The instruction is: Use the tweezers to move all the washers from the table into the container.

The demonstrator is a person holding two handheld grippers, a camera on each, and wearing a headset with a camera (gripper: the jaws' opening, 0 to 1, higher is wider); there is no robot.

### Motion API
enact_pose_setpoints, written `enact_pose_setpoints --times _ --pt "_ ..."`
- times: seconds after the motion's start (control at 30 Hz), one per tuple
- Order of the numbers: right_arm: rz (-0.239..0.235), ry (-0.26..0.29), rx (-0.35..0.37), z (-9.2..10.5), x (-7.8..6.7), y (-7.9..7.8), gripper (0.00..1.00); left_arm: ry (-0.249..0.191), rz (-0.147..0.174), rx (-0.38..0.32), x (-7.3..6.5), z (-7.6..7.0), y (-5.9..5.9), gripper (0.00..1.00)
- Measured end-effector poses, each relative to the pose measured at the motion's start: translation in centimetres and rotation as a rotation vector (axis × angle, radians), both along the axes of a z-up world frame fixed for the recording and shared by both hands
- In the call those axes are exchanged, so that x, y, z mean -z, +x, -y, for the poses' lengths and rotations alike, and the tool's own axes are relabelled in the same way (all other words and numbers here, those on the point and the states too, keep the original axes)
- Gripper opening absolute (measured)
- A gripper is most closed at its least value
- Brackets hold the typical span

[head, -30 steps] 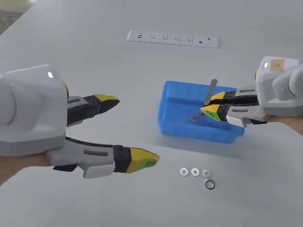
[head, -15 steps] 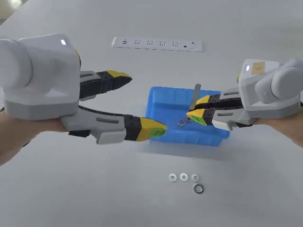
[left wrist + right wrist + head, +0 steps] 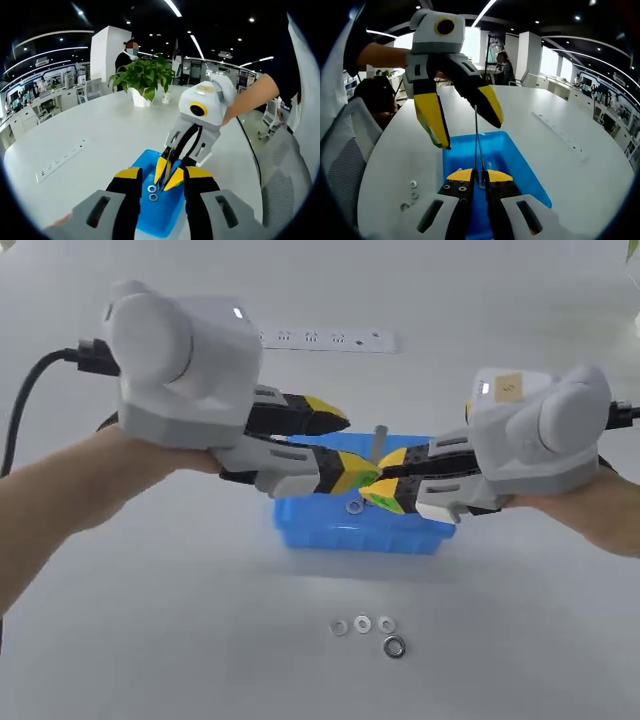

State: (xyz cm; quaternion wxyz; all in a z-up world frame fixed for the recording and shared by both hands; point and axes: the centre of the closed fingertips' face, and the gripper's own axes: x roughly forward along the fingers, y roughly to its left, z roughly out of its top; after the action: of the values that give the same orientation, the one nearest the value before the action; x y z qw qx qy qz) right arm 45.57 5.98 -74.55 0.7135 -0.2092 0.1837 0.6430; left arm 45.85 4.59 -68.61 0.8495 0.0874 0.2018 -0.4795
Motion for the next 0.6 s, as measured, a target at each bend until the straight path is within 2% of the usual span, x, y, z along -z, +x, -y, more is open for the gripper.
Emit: enact_pose_setpoints --times 0.17,0.3,0.57,0.6 --pt "0.0 0.0 -0.015 -0.25 0.05 -0.23 0.09 -0.014 -0.004 0.024 -0.3 0.36 0.5 0.27" --pt "0.0 0.0 -0.025 -0.51 0.07 -0.37 0.09 -0.03 -0.011 0.059 -0.87 0.78 0.25 0.21" --pt "0.002 -0.001 -0.036 -0.53 -0.16 -0.55 0.09 -0.006 -0.033 0.107 -0.62 0.99 -0.47 0.1" --pt "0.003 -0.002 -0.037 -0.52 -0.15 -0.58 0.09 -0.004 -0.029 0.111 -0.64 0.99 -0.48 0.09"
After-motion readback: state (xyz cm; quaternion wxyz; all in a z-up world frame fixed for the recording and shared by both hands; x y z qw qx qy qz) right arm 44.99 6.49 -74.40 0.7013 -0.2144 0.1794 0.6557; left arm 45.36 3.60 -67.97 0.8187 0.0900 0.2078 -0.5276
